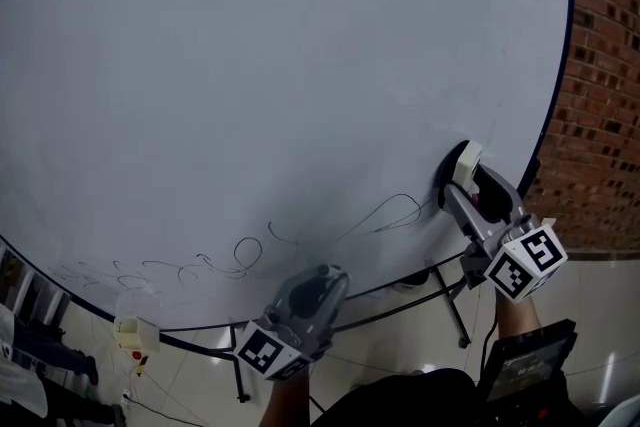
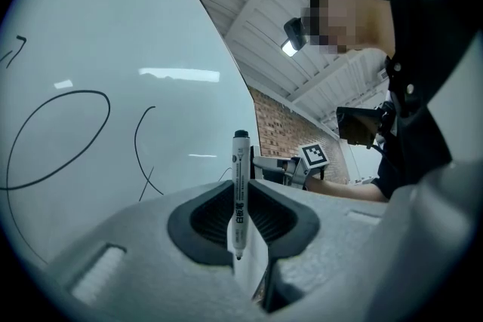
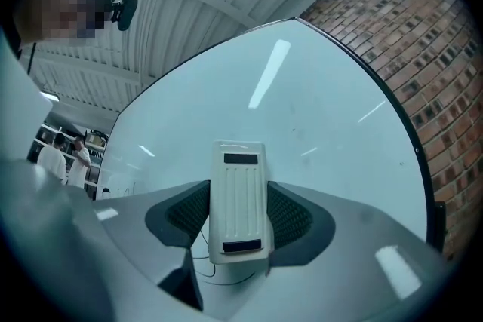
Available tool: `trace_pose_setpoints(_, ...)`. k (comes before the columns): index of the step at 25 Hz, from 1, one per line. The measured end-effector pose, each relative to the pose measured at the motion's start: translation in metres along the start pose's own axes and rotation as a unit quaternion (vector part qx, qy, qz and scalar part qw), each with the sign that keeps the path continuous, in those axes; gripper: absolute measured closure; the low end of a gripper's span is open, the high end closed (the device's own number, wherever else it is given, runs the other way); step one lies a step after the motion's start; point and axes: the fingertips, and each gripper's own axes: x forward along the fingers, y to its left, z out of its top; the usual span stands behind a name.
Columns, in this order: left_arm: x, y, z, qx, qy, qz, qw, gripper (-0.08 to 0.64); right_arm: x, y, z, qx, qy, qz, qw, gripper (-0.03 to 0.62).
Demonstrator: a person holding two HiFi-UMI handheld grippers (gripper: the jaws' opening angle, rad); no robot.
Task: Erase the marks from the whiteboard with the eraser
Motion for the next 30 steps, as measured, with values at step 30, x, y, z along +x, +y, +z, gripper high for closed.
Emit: trace_pose_setpoints(30,-0.008,0.002,0.003,0.003,-0.001,0.02,0.9998,0.503,0.007,0.021,-0.009,0.007,0.019,0.02,1.0,0.353)
